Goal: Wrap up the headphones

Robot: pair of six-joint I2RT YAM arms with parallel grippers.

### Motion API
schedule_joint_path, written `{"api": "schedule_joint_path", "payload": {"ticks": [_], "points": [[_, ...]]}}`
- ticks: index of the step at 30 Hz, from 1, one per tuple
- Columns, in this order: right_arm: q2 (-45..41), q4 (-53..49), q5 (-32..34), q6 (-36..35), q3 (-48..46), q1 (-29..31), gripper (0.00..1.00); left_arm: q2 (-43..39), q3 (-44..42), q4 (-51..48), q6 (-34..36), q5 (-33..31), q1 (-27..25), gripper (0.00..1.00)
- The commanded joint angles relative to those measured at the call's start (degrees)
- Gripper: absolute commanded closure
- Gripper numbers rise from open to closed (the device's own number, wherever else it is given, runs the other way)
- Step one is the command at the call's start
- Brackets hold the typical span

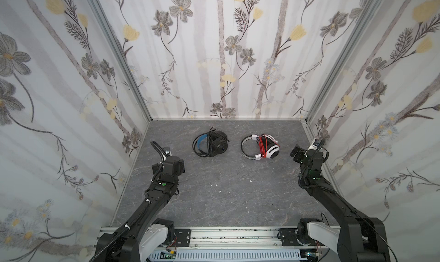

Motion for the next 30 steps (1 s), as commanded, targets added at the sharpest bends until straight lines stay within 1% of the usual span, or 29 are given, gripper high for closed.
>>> {"api": "schedule_joint_path", "payload": {"ticks": [1, 3, 6, 9, 10, 12, 13, 14, 15, 16, 19, 20, 22, 23, 24, 26, 27, 28, 29, 30], "points": [[2.43, 11.35, -4.06, -4.64, -1.25, -0.42, 0.00, 4.56, -2.96, 20.10, 1.64, -2.65, 0.75, 0.00], [4.79, 13.46, -5.52, -6.62, -0.96, -0.42, 0.00, 9.22, -4.31, 26.66, 1.87, -1.40, 1.28, 0.00], [7.85, 17.61, -7.15, -6.92, -1.16, -0.44, 0.00, 16.20, -5.19, 35.70, 1.94, 2.19, 2.70, 0.00], [10.75, 20.49, -10.17, -9.17, -0.96, -0.43, 0.00, 21.86, -2.84, 40.17, 4.26, 5.64, 3.66, 0.00], [11.54, 21.62, -10.52, -9.53, -1.04, -0.44, 0.00, 23.40, -1.16, 39.32, 5.16, 5.83, 3.76, 0.00], [12.62, 23.26, -11.14, -9.80, -1.62, -0.43, 0.00, 26.92, -1.29, 43.93, 6.55, 8.11, 4.57, 0.00], [12.97, 24.04, -12.48, -10.54, -1.82, -0.36, 0.00, 28.68, -1.34, 45.22, 6.29, 10.38, 5.33, 0.00], [13.06, 23.64, -13.50, -11.14, -1.65, -0.25, 0.00, 29.31, -0.92, 45.34, 5.96, 12.28, 6.28, 0.00], [13.06, 24.10, -14.07, -11.43, -1.78, -0.21, 0.00, 28.86, -0.36, 43.04, 4.94, 14.31, 7.30, 0.00], [12.78, 25.13, -14.44, -11.53, -2.46, -0.23, 0.00, 29.34, -1.01, 44.69, 4.40, 15.49, 8.12, 0.00], [12.03, 27.52, -15.04, -11.82, -4.23, -0.21, 0.00, 32.47, -4.31, 53.93, 2.93, 15.11, 9.48, 0.00], [11.92, 27.95, -15.15, -11.88, -4.50, -0.18, 0.00, 31.30, -3.52, 49.75, 2.08, 15.38, 9.57, 0.00], [11.83, 28.35, -15.26, -12.01, -4.86, -0.16, 0.00, 32.04, -3.89, 52.19, 2.50, 15.23, 9.62, 0.00], [11.82, 28.53, -15.26, -12.05, -4.92, -0.12, 0.00, 31.53, -3.64, 50.56, 2.19, 15.44, 9.66, 0.00], [11.77, 28.73, -15.22, -12.13, -5.07, -0.10, 0.00, 32.18, -3.99, 52.49, 2.54, 15.22, 9.68, 0.00], [11.16, 30.37, -15.18, -12.18, -6.22, 0.05, 0.00, 31.72, -3.91, 51.34, 2.41, 15.36, 9.68, 0.00], [10.74, 31.81, -15.22, -12.24, -7.24, 0.07, 0.00, 32.07, -4.12, 52.57, 2.56, 15.17, 9.62, 0.00], [10.28, 34.27, -15.64, -12.59, -8.81, 0.10, 0.00, 31.67, -3.95, 51.64, 2.37, 15.24, 9.55, 0.00], [9.83, 38.36, -17.10, -13.23, -11.19, 0.19, 0.00, 31.69, -4.03, 51.69, 2.44, 15.25, 9.57, 0.00], [10.47, 44.56, -18.24, -13.73, -14.48, 0.19, 0.00, 32.03, -4.11, 52.47, 2.54, 15.23, 9.51, 0.00]]}}
